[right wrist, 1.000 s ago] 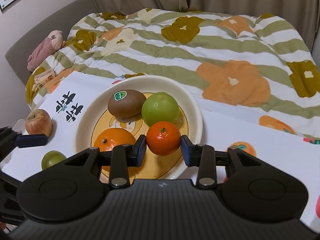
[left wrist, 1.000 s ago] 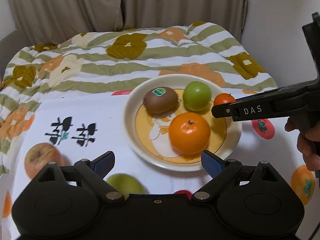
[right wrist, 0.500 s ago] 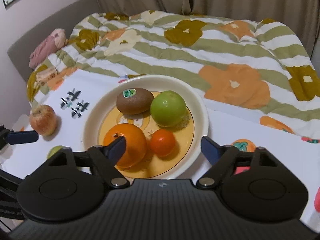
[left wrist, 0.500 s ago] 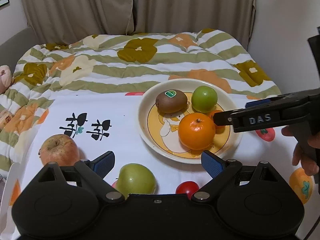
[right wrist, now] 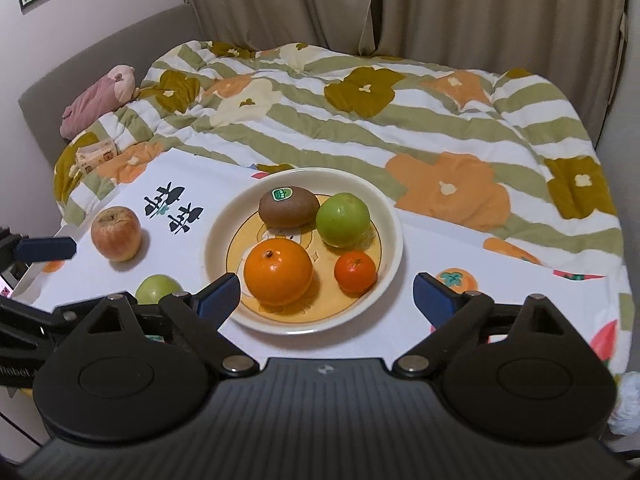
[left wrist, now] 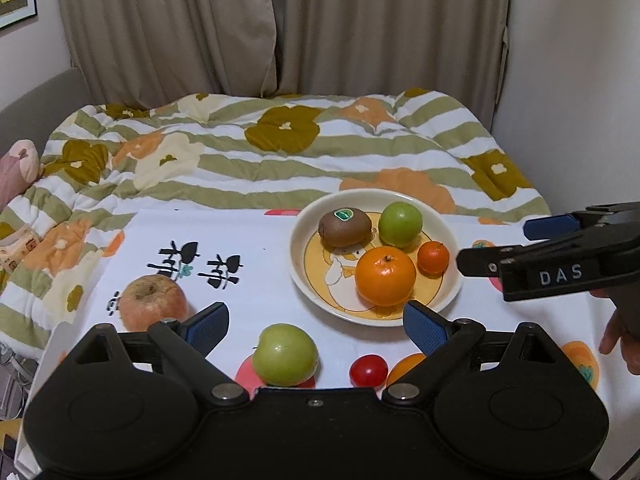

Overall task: Organize fruits
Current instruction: 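Withdraw both tools and move toward the red apple and green apple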

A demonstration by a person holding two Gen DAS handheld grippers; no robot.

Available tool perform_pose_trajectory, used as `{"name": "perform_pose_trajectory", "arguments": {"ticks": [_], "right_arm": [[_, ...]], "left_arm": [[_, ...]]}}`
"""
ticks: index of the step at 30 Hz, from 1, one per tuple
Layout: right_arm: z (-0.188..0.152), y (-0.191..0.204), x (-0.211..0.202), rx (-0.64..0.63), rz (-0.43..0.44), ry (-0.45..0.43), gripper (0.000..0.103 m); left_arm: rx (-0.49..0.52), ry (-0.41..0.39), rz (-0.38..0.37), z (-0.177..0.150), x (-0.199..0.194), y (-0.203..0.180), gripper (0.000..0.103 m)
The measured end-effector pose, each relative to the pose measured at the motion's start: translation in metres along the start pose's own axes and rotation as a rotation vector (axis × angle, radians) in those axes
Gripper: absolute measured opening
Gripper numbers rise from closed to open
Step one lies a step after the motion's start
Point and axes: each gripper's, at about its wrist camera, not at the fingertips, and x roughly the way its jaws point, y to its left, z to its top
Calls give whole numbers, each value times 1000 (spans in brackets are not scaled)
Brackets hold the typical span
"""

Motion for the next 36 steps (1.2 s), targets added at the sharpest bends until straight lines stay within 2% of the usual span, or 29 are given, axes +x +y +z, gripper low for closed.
{"name": "perform_pose_trajectory", "arguments": {"ticks": [2,10,15,22,28,36], "right_arm": [[-2,3,-8,-9,-5,-6,103],[-8,13,-37,6,-29,-10,103],[-14,25,-53,60,-9,-25,103],[-22,62,-69,91,-2,-56,103],[-22,99,-67,141,-1,-67,103],[-27,146,-34,200,-74,-53,103]], "left_arm": [[0,-13,8,-2,-8,2,103],[-13,-43,65,-13,-34,14,103],[-54,-105,113,-16,-57,37,103],[-67,-142,123,-20,-78,75,103],[-18,-149,111,-20,-76,110,103],[67,-125,26,-19,-37,153,103]]}}
